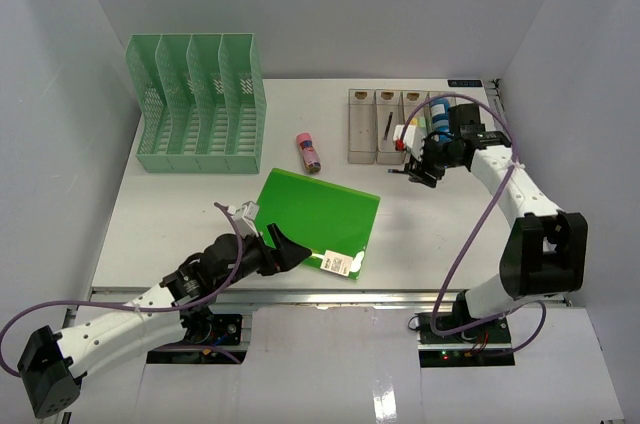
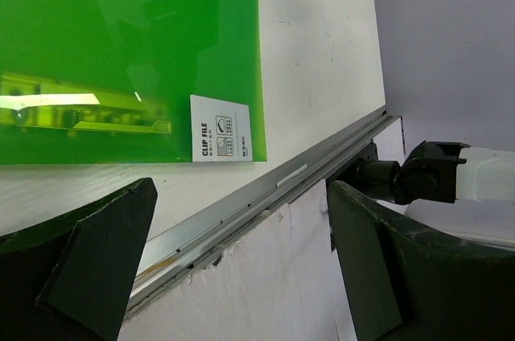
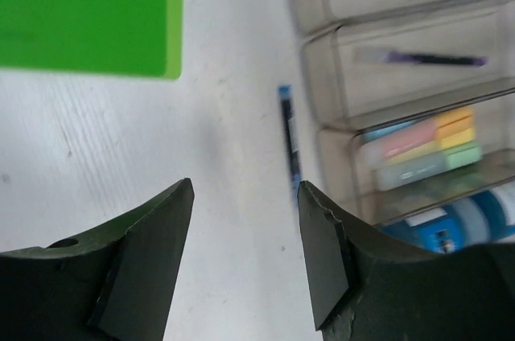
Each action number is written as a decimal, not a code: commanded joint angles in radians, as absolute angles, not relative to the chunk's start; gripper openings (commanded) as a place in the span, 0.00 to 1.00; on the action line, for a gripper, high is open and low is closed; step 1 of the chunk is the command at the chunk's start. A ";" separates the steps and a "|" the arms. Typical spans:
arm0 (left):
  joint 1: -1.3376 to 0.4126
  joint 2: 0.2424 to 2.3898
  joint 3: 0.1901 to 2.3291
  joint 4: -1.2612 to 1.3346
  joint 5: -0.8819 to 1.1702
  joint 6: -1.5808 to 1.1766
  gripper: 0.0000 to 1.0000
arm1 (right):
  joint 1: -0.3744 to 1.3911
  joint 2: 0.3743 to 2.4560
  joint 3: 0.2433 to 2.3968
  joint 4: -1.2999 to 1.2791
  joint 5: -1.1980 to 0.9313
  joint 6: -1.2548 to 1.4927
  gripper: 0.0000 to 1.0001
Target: Organize the desk
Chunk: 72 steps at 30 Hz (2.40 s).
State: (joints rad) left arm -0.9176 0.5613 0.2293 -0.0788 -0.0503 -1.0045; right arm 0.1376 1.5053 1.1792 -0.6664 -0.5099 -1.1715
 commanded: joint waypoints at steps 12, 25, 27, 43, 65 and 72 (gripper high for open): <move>-0.914 0.621 0.227 -0.028 -0.020 -1.019 0.98 | 0.174 1.798 1.296 -0.620 -0.184 -1.234 0.62; -0.916 0.639 0.233 -0.020 -0.022 -1.019 0.98 | 0.182 1.922 1.367 -0.586 -0.136 -1.203 0.61; -0.916 0.642 0.235 -0.021 -0.020 -1.017 0.98 | 0.183 1.940 1.372 -0.587 -0.132 -1.203 0.61; -0.915 0.642 0.230 -0.019 -0.016 -1.025 0.98 | 0.184 2.017 1.425 -0.729 -0.197 -1.195 0.42; -0.914 0.621 0.220 -0.008 -0.004 -1.018 0.98 | 0.201 1.901 1.254 -0.764 -0.271 -1.060 0.15; -0.916 0.613 0.235 -0.012 -0.004 -1.003 0.98 | 0.203 1.835 1.268 -0.786 -0.425 -0.922 0.08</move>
State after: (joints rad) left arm -0.9176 0.6254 0.2214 -0.0219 -0.0143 -1.0189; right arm 0.1930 1.8953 1.2790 -0.7084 -0.2721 -1.0352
